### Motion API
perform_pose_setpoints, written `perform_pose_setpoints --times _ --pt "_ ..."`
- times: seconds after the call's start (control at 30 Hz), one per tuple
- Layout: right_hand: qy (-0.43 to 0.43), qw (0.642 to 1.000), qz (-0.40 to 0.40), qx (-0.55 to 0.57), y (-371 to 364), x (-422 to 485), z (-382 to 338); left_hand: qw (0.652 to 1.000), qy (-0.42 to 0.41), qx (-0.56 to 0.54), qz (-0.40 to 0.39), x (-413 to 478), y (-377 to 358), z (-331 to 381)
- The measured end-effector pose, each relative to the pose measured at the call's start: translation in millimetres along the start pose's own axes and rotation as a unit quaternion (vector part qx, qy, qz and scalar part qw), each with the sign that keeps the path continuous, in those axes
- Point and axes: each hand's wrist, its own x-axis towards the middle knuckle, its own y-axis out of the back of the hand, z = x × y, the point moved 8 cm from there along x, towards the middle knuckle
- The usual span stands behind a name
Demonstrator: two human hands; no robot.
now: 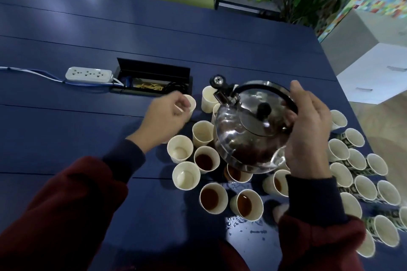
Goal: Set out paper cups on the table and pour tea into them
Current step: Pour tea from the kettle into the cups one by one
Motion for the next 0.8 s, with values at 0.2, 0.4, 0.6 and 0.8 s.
perform_pose_setpoints --times 0.2,0.4,0.6,0.8 --pt "0.02 0.998 -0.017 -0.051 8 9 3 0.945 -0.069 0.239 -0.212 7 -79 -25" --pt "0.021 0.988 -0.066 -0.14 2 17 9 0.91 -0.112 0.306 -0.256 24 -108 -36" --pt "0.038 0.978 -0.091 -0.183 -10 28 13 0.93 -0.08 0.246 -0.263 30 -114 -45" --pt "0.077 0.957 -0.107 -0.259 -23 42 10 0.983 -0.064 0.105 -0.14 37 -87 -35"
